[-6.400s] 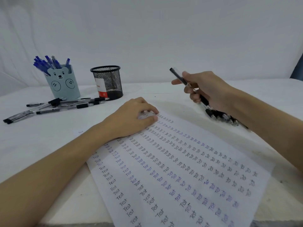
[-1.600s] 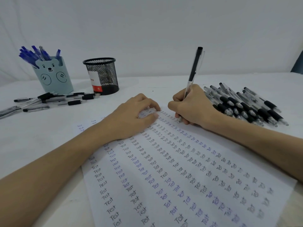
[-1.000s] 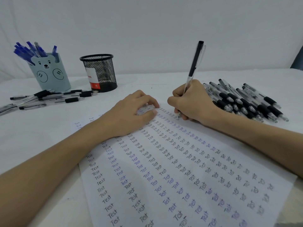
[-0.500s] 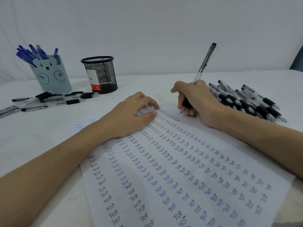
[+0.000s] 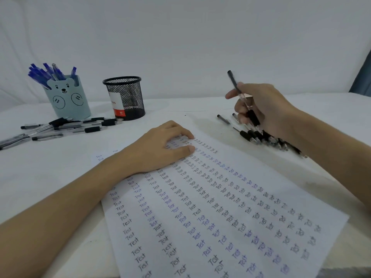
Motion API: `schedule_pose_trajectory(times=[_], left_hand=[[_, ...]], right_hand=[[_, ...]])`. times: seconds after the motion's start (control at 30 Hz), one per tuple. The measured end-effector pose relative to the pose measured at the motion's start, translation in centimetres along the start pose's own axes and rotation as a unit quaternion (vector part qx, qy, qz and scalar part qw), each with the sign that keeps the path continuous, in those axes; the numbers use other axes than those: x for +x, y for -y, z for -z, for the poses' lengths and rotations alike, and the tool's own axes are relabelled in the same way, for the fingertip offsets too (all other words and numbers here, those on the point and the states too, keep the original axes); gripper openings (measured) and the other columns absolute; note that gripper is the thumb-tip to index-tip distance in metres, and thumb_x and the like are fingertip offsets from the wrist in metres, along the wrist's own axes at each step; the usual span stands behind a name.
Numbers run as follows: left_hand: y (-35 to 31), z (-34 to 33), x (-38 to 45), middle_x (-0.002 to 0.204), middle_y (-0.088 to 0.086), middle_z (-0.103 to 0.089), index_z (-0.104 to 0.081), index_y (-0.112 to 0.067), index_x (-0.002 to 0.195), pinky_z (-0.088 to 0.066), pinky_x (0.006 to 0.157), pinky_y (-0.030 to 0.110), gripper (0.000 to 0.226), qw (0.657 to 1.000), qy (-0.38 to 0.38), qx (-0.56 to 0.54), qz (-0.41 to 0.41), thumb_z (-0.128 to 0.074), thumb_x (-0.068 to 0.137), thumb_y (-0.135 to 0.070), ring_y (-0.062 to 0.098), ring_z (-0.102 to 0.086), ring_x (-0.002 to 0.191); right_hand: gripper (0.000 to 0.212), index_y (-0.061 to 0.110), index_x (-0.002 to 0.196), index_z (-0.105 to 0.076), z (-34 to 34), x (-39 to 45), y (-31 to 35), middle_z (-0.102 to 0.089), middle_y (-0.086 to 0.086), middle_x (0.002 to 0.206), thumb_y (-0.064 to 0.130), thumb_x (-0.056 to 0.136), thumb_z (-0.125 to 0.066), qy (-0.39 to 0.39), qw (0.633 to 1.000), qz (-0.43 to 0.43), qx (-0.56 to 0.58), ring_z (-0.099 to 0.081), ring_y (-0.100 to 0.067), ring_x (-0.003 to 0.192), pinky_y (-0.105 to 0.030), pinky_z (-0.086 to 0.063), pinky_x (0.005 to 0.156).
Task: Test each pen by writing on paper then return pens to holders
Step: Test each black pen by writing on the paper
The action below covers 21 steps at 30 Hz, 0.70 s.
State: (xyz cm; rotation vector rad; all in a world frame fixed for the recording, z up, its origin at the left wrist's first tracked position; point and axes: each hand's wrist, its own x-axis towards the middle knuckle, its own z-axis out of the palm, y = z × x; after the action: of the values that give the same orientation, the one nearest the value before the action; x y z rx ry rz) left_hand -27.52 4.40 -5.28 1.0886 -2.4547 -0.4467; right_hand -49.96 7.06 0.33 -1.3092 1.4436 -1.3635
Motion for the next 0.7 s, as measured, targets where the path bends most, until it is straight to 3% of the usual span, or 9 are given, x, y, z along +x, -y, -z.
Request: schedule_pose_trajectory(times=[0.17, 0.33, 0.43, 0.47, 0.53, 0.6, 0.7], left_hand=[[0.0, 0.0, 0.1, 0.117, -0.019, -0.049, -0.058, -0.037, 0.114, -0.035, 0.096, 0.017, 0.044, 1.000, -0.002, 0.002, 0.001, -0.050, 0.078, -0.060, -0.001, -0.048, 0.108], [0.1, 0.0, 0.1, 0.117, -0.018, -0.048, -0.057, -0.038, 0.113, -0.034, 0.094, 0.014, 0.044, 1.000, -0.003, 0.004, -0.004, -0.050, 0.077, -0.061, -0.001, -0.048, 0.108], [0.1, -0.1, 0.2, 0.117, -0.018, -0.048, -0.057, -0.039, 0.113, -0.033, 0.094, 0.012, 0.045, 1.000, -0.005, 0.007, -0.007, -0.047, 0.075, -0.061, -0.002, -0.048, 0.108], [0.2, -0.1, 0.2, 0.117, -0.018, -0.049, -0.057, -0.039, 0.113, -0.033, 0.094, 0.011, 0.045, 1.000, -0.006, 0.007, -0.007, -0.047, 0.075, -0.061, -0.002, -0.048, 0.108], [0.2, -0.1, 0.2, 0.116, -0.019, -0.049, -0.058, -0.039, 0.113, -0.031, 0.092, 0.007, 0.045, 1.000, -0.008, 0.007, -0.009, -0.048, 0.075, -0.062, -0.002, -0.048, 0.107], [0.2, -0.1, 0.2, 0.116, -0.019, -0.048, -0.058, -0.038, 0.113, -0.031, 0.092, 0.006, 0.044, 1.000, -0.009, 0.001, -0.008, -0.053, 0.079, -0.064, -0.002, -0.048, 0.107], [0.3, -0.1, 0.2, 0.117, -0.018, -0.048, -0.059, -0.036, 0.114, -0.031, 0.092, 0.007, 0.040, 1.000, -0.008, -0.006, -0.006, -0.053, 0.080, -0.058, -0.002, -0.048, 0.107]], right_hand=[[0.021, 0.005, 0.097, -0.072, 0.2, 0.1, -0.2, -0.045, -0.003, 0.054, 0.020, 0.084, -0.066, 0.005, 0.999, -0.009, -0.033, -0.041, -0.020, 0.047, -0.021, -0.037, 0.042], [0.023, -0.003, 0.098, -0.069, 0.7, 1.1, -0.8, -0.046, -0.009, 0.058, 0.017, 0.087, -0.062, -0.032, 0.986, 0.031, -0.162, -0.036, -0.014, 0.042, -0.020, -0.032, 0.042], [0.032, -0.016, 0.112, -0.056, 1.2, 2.1, -1.3, -0.048, -0.027, 0.078, 0.003, 0.090, -0.043, -0.026, 0.944, 0.075, -0.319, -0.034, -0.012, 0.047, -0.021, -0.027, 0.047], [0.035, -0.013, 0.118, -0.054, 1.3, 2.2, -1.6, -0.048, -0.020, 0.083, 0.001, 0.090, -0.039, -0.025, 0.926, 0.091, -0.366, -0.041, -0.009, 0.051, -0.019, -0.031, 0.049], [0.035, 0.004, 0.124, -0.055, 1.6, 2.4, -2.3, -0.052, -0.007, 0.092, 0.004, 0.090, -0.044, -0.017, 0.886, 0.128, -0.446, -0.055, -0.015, 0.081, -0.023, -0.039, 0.065], [0.025, 0.011, 0.113, -0.056, 2.1, 2.7, -3.0, -0.056, -0.005, 0.090, 0.008, 0.088, -0.054, -0.015, 0.866, 0.139, -0.480, -0.051, -0.023, 0.091, -0.027, -0.037, 0.070], [0.001, 0.010, 0.084, -0.061, 2.2, 3.0, -3.5, -0.056, 0.000, 0.075, 0.010, 0.083, -0.059, -0.022, 0.856, 0.149, -0.495, -0.051, -0.021, 0.076, -0.024, -0.036, 0.056]])
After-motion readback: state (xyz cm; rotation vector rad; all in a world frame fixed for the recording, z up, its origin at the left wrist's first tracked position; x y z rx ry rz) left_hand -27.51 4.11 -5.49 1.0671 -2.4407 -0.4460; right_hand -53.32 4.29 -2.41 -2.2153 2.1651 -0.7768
